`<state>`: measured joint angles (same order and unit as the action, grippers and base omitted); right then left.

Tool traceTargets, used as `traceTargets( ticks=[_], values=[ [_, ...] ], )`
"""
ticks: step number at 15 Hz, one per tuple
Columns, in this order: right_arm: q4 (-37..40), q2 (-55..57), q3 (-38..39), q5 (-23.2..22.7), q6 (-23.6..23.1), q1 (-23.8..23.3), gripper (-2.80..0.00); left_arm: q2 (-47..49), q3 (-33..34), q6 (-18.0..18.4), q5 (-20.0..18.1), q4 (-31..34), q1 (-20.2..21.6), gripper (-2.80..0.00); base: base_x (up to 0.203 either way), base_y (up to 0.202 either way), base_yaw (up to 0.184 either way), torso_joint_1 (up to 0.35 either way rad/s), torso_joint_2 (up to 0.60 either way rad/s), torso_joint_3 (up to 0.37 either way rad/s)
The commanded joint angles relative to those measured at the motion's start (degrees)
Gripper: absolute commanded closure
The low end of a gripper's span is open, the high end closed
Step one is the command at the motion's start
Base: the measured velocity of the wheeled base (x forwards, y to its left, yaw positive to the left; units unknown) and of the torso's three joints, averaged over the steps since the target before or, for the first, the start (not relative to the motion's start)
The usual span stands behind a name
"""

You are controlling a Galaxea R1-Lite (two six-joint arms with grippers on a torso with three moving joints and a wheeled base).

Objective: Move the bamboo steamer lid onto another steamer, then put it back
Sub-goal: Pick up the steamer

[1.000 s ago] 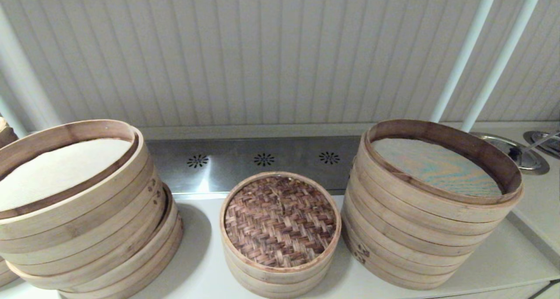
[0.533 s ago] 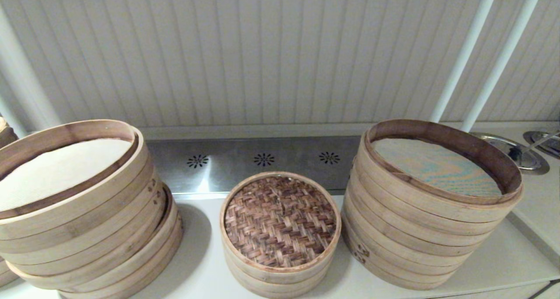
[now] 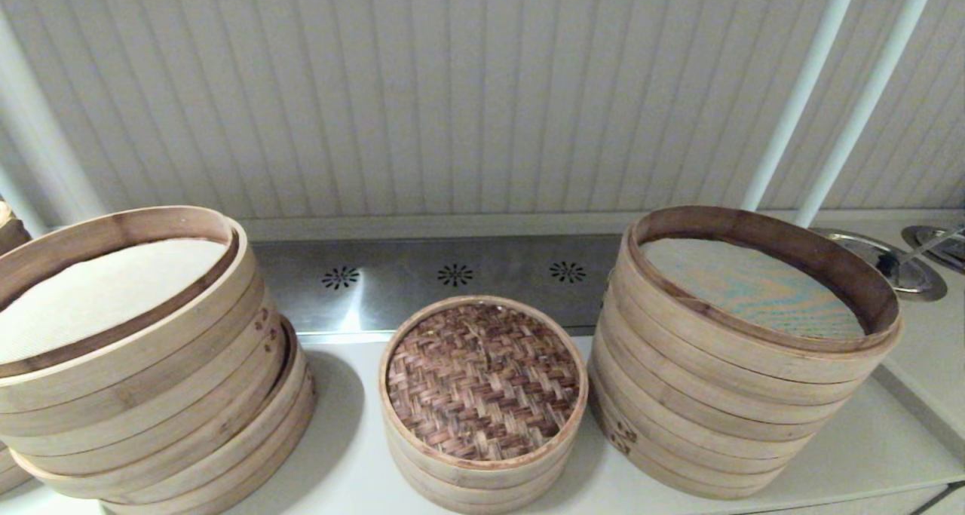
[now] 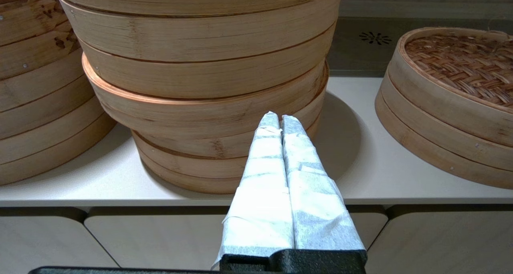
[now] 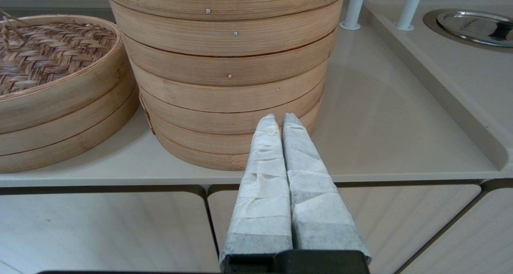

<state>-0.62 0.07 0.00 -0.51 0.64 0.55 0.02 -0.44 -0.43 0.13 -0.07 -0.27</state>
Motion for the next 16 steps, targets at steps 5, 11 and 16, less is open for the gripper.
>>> traceTargets(
  ticks=[5,11,16],
  values=[
    [1.0,0.0,-0.4,0.2,-0.2,-0.2,0.0,0.0,0.0,0.0,0.0,0.0,0.0,0.0,0.0,0.0,0.0,0.0,0.0,0.0],
    [12.6,6.6,-18.5,0.5,-0.8,-0.1,0.0,0.0,0.0,0.0,0.0,0.0,0.0,0.0,0.0,0.0,0.0,0.0,0.0,0.0],
    [13.6,27.2,-35.4,0.2,-2.0,-1.6,0.0,0.0,0.0,0.0,0.0,0.0,0.0,0.0,0.0,0.0,0.0,0.0,0.0,0.0]
  ],
)
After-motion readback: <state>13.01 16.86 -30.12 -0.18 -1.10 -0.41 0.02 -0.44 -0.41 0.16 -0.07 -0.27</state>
